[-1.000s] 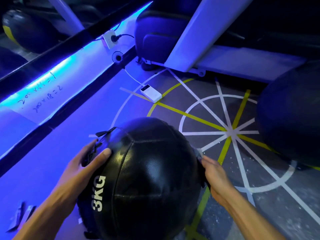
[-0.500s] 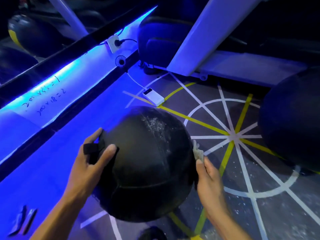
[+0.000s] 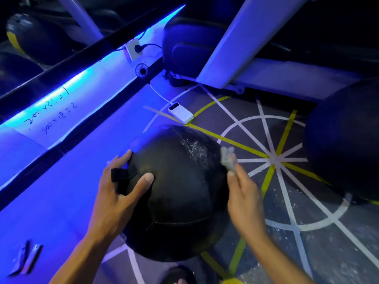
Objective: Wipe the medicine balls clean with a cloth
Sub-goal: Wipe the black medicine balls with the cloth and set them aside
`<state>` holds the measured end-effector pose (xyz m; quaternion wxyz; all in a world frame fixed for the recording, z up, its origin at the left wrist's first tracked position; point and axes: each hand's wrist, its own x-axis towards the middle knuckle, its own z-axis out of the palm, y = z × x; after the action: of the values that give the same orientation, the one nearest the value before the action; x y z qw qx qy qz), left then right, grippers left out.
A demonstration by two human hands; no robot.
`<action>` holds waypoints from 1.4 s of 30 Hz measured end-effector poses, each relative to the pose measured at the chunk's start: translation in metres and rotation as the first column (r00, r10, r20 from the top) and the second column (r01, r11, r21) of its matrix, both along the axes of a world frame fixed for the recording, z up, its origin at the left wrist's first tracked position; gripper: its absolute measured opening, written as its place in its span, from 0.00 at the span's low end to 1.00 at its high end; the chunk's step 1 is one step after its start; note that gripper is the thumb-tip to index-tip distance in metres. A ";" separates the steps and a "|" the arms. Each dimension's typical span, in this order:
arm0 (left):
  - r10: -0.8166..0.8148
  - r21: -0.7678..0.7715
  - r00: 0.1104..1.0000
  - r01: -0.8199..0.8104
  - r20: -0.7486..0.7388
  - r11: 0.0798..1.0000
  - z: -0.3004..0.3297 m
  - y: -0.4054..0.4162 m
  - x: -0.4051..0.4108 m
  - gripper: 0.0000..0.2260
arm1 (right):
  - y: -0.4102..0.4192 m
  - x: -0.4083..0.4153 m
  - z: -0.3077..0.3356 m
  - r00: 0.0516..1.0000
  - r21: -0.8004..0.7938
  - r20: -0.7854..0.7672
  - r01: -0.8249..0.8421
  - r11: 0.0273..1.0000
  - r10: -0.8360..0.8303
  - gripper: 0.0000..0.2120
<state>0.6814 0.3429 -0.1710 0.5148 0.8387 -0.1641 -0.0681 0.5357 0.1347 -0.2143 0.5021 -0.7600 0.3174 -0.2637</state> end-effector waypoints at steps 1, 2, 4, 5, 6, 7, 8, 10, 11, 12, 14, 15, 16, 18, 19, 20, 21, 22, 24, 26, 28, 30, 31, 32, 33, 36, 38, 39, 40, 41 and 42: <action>-0.004 0.012 1.000 0.004 0.011 1.000 0.001 -0.002 0.000 0.34 | 0.013 0.001 0.010 0.995 -0.086 0.079 -0.058 0.995 0.065 0.20; -0.010 0.019 1.000 0.010 0.016 1.000 0.001 -0.003 -0.001 0.34 | 0.029 0.001 0.020 0.970 -0.226 0.144 -0.160 0.961 0.195 0.23; -0.037 0.028 0.999 0.036 0.033 0.999 0.002 -0.006 -0.003 0.35 | 0.040 -0.002 0.017 0.898 -0.473 0.109 -0.330 0.817 0.426 0.25; -0.043 0.031 0.998 0.042 0.043 0.999 0.003 -0.007 -0.004 0.36 | 0.031 -0.001 0.012 0.889 -0.476 0.095 -0.355 0.804 0.448 0.25; -0.047 0.038 0.998 0.045 0.052 0.998 0.005 -0.010 -0.005 0.36 | 0.015 0.001 0.008 0.921 -0.405 0.098 -0.310 0.860 0.378 0.24; -0.053 0.045 0.996 0.050 0.067 0.998 0.005 -0.012 -0.005 0.36 | -0.004 0.006 0.002 0.969 -0.263 0.096 -0.196 0.945 0.228 0.22; -0.063 0.060 0.995 0.058 0.083 0.996 0.005 -0.015 -0.006 0.36 | -0.020 0.010 -0.002 0.997 -0.094 0.049 -0.060 0.994 0.064 0.19; -0.070 0.083 0.993 0.062 0.096 0.995 0.005 -0.019 -0.011 0.37 | -0.027 0.007 -0.002 0.997 0.084 -0.038 0.069 0.994 -0.066 0.17; -0.076 0.085 0.993 0.068 0.095 0.994 0.006 -0.021 -0.010 0.37 | -0.017 0.004 0.006 0.999 0.063 0.008 0.037 0.997 -0.038 0.18; -0.090 0.092 0.991 0.081 0.100 0.992 0.006 -0.022 -0.008 0.36 | -0.001 0.002 0.018 0.995 -0.010 0.081 -0.049 0.999 0.050 0.20; -0.133 0.120 0.984 0.119 0.120 0.986 0.007 -0.023 -0.005 0.36 | 0.021 -0.006 0.027 0.945 -0.248 0.122 -0.268 0.931 0.304 0.22; -0.153 0.116 0.980 0.138 0.127 0.984 0.008 -0.024 -0.004 0.35 | 0.014 -0.008 0.022 0.922 -0.325 0.115 -0.318 0.891 0.371 0.22; -0.159 0.109 0.979 0.146 0.125 0.983 0.008 -0.024 -0.003 0.35 | -0.002 -0.006 0.016 0.933 -0.303 0.106 -0.299 0.905 0.344 0.22; -0.174 0.123 0.975 0.157 0.141 0.980 0.008 -0.026 -0.004 0.35 | -0.038 0.006 0.005 0.994 -0.080 0.071 -0.083 0.993 0.089 0.18; -0.183 0.147 0.971 0.160 0.153 0.976 0.007 -0.027 -0.006 0.36 | -0.044 0.008 0.001 1.000 0.017 0.022 0.001 1.000 -0.001 0.17; -0.187 0.161 0.970 0.162 0.155 0.974 0.007 -0.027 -0.007 0.36 | -0.038 0.004 0.004 1.000 0.036 0.012 0.015 0.999 -0.016 0.18; -0.194 0.173 0.967 0.165 0.164 0.971 0.008 -0.028 -0.005 0.36 | -0.022 0.001 0.011 0.998 -0.017 0.056 -0.023 1.000 0.024 0.20; -0.207 0.194 0.962 0.172 0.179 0.966 0.009 -0.028 -0.003 0.36 | -0.003 -0.002 0.017 0.989 -0.110 0.095 -0.099 0.989 0.110 0.21; -0.246 0.230 0.950 0.201 0.191 0.952 0.010 -0.026 -0.003 0.35 | 0.021 -0.017 0.019 0.934 -0.363 0.109 -0.282 0.888 0.341 0.23; -0.251 0.203 0.953 0.215 0.170 0.955 0.011 -0.024 -0.005 0.33 | 0.001 -0.020 0.009 0.890 -0.427 0.087 -0.372 0.824 0.447 0.25; -0.263 0.203 0.951 0.228 0.165 0.952 0.011 -0.026 -0.010 0.33 | -0.032 -0.011 0.006 0.967 -0.185 0.080 -0.225 0.957 0.243 0.23; -0.274 0.225 0.942 0.229 0.194 0.947 0.011 -0.030 -0.017 0.34 | -0.041 -0.007 0.008 1.000 -0.022 -0.008 -0.013 1.000 0.012 0.20; -0.270 0.226 0.941 0.223 0.204 0.948 0.012 -0.032 -0.018 0.35 | -0.031 -0.007 0.017 1.000 -0.037 0.006 -0.027 0.999 0.028 0.20; -0.273 0.228 0.938 0.224 0.213 0.948 0.012 -0.033 -0.017 0.35 | -0.016 -0.007 0.026 0.994 -0.102 0.054 -0.094 0.990 0.100 0.21; -0.285 0.237 0.932 0.231 0.223 0.944 0.012 -0.033 -0.014 0.35 | 0.001 -0.008 0.033 0.969 -0.224 0.079 -0.212 0.951 0.235 0.22; -0.318 0.247 0.921 0.262 0.226 0.933 0.011 -0.030 -0.011 0.34 | 0.008 -0.013 0.026 0.869 -0.470 0.046 -0.416 0.779 0.492 0.23; -0.312 0.235 0.924 0.260 0.219 0.936 0.012 -0.031 -0.014 0.34 | -0.029 -0.002 0.021 0.941 -0.284 0.099 -0.285 0.916 0.324 0.21; -0.313 0.243 0.921 0.257 0.231 0.935 0.012 -0.032 -0.016 0.34 | -0.046 0.004 0.017 0.983 -0.149 0.069 -0.160 0.976 0.171 0.20; -0.313 0.251 0.919 0.252 0.242 0.935 0.011 -0.033 -0.019 0.34 | -0.053 0.006 0.016 0.998 -0.056 0.011 -0.059 0.997 0.059 0.20; -0.309 0.248 0.920 0.249 0.242 0.936 0.011 -0.034 -0.021 0.34 | -0.047 0.003 0.019 0.999 -0.033 -0.013 -0.041 0.999 0.040 0.21; -0.308 0.240 0.921 0.252 0.237 0.937 0.011 -0.035 -0.019 0.34 | -0.033 0.001 0.025 0.996 -0.062 0.021 -0.084 0.994 0.086 0.21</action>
<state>0.6621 0.3082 -0.1603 0.3831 0.8563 -0.3439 -0.0425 0.5371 0.1014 -0.1893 0.4931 -0.7847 0.2706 -0.2605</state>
